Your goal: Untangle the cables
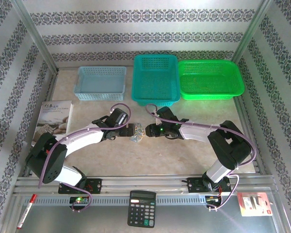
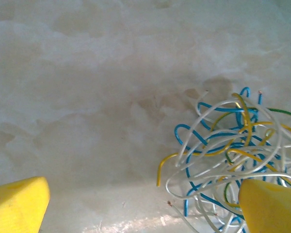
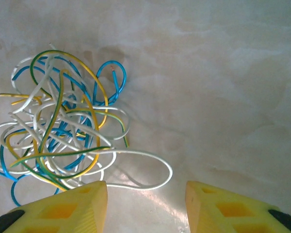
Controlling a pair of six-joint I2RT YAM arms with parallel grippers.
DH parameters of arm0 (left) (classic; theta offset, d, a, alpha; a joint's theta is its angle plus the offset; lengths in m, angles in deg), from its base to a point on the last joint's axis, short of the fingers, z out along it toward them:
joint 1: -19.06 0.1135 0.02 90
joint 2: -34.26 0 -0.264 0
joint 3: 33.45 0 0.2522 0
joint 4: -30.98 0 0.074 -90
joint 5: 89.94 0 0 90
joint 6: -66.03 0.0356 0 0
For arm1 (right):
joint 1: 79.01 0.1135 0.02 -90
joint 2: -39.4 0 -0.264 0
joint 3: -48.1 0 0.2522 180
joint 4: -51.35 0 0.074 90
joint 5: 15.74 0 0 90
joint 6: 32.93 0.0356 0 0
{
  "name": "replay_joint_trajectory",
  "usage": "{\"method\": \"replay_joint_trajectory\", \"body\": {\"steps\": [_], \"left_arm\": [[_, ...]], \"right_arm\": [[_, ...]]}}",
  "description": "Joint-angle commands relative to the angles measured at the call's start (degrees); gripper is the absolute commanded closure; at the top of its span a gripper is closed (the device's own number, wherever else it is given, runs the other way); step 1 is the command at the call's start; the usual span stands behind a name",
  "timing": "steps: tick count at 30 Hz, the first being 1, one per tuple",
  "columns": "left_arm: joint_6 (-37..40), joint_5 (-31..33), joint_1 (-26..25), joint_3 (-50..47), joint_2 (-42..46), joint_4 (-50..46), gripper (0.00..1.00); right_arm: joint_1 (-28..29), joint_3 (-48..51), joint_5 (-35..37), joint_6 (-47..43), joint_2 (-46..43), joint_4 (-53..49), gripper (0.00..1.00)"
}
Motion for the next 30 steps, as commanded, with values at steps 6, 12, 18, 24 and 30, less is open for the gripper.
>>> {"method": "replay_joint_trajectory", "body": {"steps": [6, 12, 18, 24, 30], "left_arm": [[-1.05, 3.85, 0.73, -1.43, -1.78, 0.25, 0.00], [-0.98, 4.29, 0.73, -2.11, -3.43, 0.78, 0.00], [-1.08, 4.16, 0.73, -2.54, -4.26, 1.63, 0.00], [-1.02, 4.14, 0.73, -2.61, -4.26, 1.77, 0.00], [-1.16, 3.92, 0.73, -2.73, -3.89, 1.85, 0.00]], "right_arm": [[0.58, -3.84, 0.79, -2.88, 3.58, -0.12, 0.54], [0.70, -4.62, -0.68, -2.68, 4.97, 0.30, 0.57], [0.75, -4.14, -0.90, -2.66, 4.56, 0.39, 0.62], [0.61, -3.06, -1.49, -2.58, 2.61, 0.46, 0.83], [0.26, -1.95, -1.78, -2.62, -1.05, -0.14, 1.00]]}}
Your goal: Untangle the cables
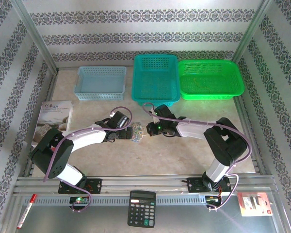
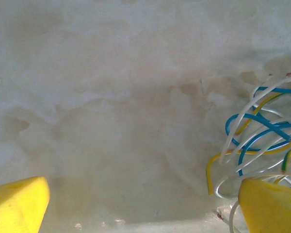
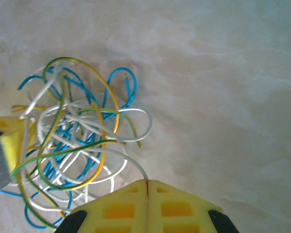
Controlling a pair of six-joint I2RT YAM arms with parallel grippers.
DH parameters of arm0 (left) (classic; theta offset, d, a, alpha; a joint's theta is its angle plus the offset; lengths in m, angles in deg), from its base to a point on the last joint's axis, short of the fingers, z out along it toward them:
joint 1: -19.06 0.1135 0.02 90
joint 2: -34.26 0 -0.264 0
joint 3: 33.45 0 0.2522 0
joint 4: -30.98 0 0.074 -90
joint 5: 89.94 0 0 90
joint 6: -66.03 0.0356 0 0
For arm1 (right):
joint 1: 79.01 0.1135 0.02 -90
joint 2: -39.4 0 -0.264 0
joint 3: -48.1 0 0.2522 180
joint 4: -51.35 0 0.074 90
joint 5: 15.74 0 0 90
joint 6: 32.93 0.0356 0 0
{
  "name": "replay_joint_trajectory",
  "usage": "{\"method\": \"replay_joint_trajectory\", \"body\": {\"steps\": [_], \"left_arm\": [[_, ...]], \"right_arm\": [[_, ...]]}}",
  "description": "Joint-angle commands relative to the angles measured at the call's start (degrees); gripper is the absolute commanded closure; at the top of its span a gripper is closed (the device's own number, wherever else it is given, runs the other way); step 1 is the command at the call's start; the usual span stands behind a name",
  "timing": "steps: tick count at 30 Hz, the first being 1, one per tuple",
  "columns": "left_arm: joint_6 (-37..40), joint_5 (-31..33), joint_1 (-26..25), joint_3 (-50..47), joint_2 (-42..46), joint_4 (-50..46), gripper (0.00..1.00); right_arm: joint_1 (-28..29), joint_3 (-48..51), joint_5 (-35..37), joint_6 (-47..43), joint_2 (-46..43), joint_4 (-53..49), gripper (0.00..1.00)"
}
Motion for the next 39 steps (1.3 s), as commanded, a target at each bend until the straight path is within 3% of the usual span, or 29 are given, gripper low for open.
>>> {"method": "replay_joint_trajectory", "body": {"steps": [1, 15, 25, 31, 39], "left_arm": [[-0.88, 0.97, 0.73, -0.75, -0.02, 0.69, 0.00], [-0.62, 1.17, 0.82, -0.81, 2.03, -0.09, 0.00], [0.46, 0.91, 1.22, 1.04, 4.26, -2.17, 0.00], [1.88, -1.47, 1.29, 2.70, 7.13, -1.69, 0.00], [2.72, -11.11, 1.08, 3.86, 9.67, 5.25, 0.00]], "right_arm": [[0.14, 1.06, -0.84, -0.56, -4.07, -0.38, 1.00], [-2.33, 4.71, 0.60, 0.90, -18.26, -1.64, 1.00], [-2.26, 10.13, 1.78, 5.60, -26.65, 5.92, 1.00], [-2.33, 9.77, 1.95, 3.80, -23.45, 3.86, 1.00], [-1.58, 11.89, 1.46, 4.84, -18.87, 7.36, 1.00]]}}
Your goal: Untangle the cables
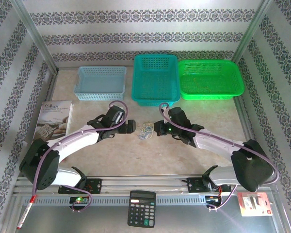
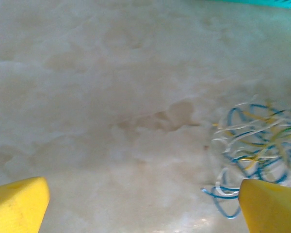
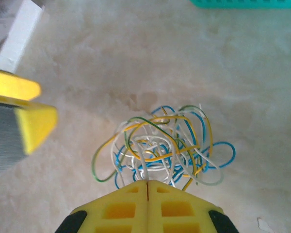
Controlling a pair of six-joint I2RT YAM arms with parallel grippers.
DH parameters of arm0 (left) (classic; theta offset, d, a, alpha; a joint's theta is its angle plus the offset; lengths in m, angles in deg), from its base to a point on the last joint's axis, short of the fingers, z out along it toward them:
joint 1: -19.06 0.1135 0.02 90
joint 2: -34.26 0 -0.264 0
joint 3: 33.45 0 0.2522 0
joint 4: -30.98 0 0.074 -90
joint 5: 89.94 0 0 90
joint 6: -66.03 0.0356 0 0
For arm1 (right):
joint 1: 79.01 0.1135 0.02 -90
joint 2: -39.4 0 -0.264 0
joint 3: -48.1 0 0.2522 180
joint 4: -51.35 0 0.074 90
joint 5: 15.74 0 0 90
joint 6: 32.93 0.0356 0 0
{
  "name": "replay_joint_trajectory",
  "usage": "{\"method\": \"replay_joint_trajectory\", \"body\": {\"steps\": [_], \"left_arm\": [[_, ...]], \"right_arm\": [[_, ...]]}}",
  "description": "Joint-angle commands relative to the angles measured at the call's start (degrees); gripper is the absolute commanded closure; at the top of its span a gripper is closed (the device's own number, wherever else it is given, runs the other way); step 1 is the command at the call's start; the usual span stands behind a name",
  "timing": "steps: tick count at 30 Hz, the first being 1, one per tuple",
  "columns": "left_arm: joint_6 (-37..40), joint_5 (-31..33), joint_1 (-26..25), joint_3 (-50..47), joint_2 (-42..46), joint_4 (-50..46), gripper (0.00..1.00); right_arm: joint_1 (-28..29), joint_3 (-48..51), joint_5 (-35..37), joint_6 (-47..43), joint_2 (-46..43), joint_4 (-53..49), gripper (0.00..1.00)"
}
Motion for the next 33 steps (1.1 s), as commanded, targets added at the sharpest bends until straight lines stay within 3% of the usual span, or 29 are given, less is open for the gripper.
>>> {"method": "replay_joint_trajectory", "body": {"steps": [1, 9, 18, 26, 33], "left_arm": [[0.95, -5.27, 0.17, 1.79, 0.25, 4.68, 0.00], [0.85, -7.28, -3.62, 3.41, -6.47, 11.58, 0.00], [0.15, -2.36, -4.85, 2.41, -14.48, 11.04, 0.00], [-0.67, 2.48, -4.76, -2.70, -10.18, 9.45, 0.00], [0.01, 4.28, -4.50, -2.46, -6.19, 6.81, 0.00]], "right_arm": [[0.53, 0.66, 0.57, 0.82, 0.76, 3.10, 1.00], [0.66, -1.04, 0.06, 1.07, -0.70, 2.08, 1.00], [-0.52, -6.49, -3.80, 1.58, -7.94, -1.97, 1.00], [-1.91, -7.68, -1.94, 2.32, -15.92, -3.75, 1.00], [-2.80, -1.27, -1.85, 3.42, -12.10, 0.90, 1.00]]}}
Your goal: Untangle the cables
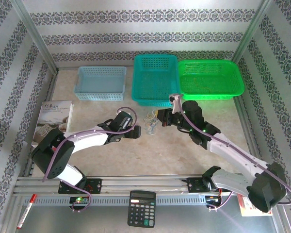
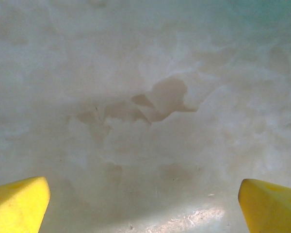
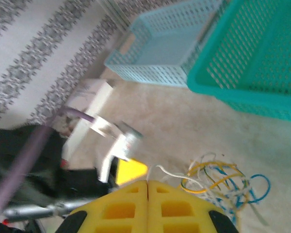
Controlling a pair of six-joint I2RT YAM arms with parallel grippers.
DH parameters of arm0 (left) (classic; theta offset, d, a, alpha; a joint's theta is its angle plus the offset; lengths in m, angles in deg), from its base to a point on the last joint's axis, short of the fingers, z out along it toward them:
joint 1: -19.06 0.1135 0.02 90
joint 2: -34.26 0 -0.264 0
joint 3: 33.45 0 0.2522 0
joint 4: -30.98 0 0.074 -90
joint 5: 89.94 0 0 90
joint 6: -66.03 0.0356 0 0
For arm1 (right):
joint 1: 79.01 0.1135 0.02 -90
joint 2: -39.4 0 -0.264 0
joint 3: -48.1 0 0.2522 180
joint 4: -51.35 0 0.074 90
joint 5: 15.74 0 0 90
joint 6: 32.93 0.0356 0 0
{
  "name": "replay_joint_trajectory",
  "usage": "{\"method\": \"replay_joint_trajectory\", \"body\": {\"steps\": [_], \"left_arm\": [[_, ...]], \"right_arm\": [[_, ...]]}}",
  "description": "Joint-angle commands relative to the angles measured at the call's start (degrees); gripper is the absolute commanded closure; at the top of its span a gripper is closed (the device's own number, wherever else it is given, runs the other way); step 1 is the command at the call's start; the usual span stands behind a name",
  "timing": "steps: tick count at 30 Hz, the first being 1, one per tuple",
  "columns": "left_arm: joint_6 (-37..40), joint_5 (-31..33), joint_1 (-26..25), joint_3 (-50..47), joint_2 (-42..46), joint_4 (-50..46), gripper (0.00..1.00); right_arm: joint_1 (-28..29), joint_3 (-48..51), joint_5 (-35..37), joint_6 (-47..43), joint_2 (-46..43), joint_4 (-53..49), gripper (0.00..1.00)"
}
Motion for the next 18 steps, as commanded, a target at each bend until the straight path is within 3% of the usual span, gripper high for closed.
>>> {"method": "replay_joint_trajectory", "body": {"steps": [1, 6, 11, 15, 18], "left_arm": [[0.11, 2.41, -0.13, 0.61, 3.00, -3.11, 0.00], [-0.02, 2.88, 0.43, 1.86, 5.97, -5.17, 0.00], [-2.00, 4.78, 1.24, 2.99, 8.71, -7.33, 0.00], [-1.94, 4.59, 1.61, 3.44, 10.73, -8.12, 0.00], [-1.44, 4.20, 1.78, 3.88, 11.72, -9.03, 0.00]], "right_arm": [[-0.49, 3.81, 0.24, 1.06, 3.16, 2.63, 1.00], [2.10, 5.75, -3.47, 1.01, 9.54, 5.79, 1.00], [6.72, 4.01, -0.85, 0.75, 13.18, 6.12, 0.99], [6.68, 2.67, 1.85, -1.13, 12.52, 3.31, 0.63], [5.70, 2.43, 4.20, -2.55, 10.11, -0.04, 0.48]]}}
